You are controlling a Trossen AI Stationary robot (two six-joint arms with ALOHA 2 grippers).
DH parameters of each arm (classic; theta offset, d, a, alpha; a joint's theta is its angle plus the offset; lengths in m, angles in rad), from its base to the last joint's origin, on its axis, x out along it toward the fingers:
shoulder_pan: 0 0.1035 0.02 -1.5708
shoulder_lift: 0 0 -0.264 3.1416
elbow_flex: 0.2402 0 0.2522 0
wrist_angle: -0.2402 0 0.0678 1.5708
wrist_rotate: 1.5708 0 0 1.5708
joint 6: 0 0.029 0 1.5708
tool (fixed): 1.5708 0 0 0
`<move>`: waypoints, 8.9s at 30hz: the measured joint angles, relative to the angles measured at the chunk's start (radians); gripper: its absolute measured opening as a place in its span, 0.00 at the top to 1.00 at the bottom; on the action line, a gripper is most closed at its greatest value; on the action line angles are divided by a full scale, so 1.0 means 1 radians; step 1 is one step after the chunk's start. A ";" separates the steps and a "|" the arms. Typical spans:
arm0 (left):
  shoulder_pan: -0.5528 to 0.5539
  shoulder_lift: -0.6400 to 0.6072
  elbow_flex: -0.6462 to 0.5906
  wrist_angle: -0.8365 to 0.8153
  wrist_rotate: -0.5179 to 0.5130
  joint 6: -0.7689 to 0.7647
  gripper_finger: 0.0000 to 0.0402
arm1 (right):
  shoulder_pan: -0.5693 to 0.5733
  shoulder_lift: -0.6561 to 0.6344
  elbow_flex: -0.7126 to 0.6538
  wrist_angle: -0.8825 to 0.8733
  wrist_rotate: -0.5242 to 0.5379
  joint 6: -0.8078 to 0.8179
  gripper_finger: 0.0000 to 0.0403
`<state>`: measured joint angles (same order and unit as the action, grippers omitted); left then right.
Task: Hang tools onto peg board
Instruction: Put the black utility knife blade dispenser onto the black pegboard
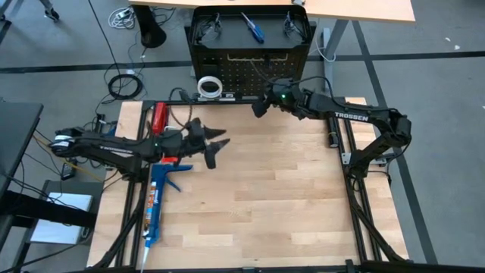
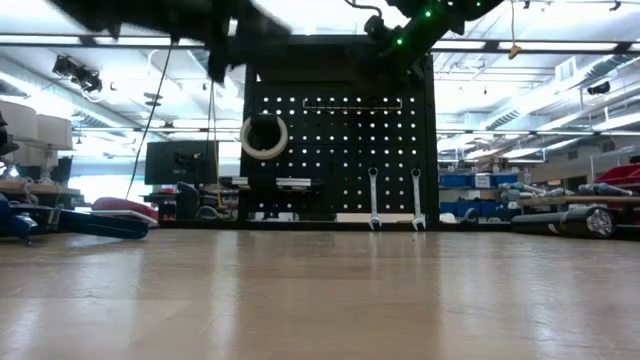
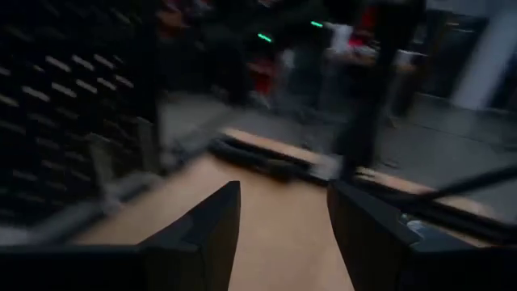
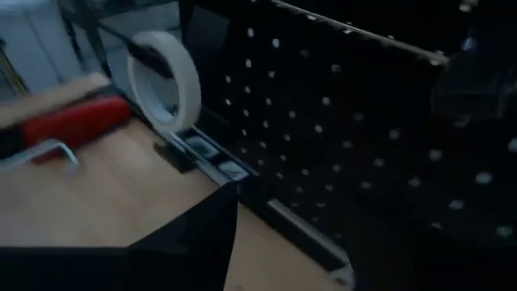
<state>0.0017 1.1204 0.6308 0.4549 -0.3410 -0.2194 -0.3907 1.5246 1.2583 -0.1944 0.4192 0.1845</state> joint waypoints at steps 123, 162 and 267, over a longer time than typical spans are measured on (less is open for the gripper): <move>0.203 0.098 1.036 -0.998 0.035 0.137 0.52 | -0.248 0.094 -0.361 1.047 -0.099 0.957 0.44; 0.203 0.098 1.036 -0.982 0.035 0.141 0.52 | -0.243 0.094 -0.362 1.119 -0.109 1.017 0.83; 0.303 0.229 1.070 -1.255 0.302 0.274 0.52 | -0.081 -0.008 0.038 0.541 -1.002 0.914 0.85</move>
<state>0.3051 1.3492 1.7009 -0.8001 -0.0391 0.0549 -0.4721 1.5162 1.2961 0.3470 -0.5827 1.0984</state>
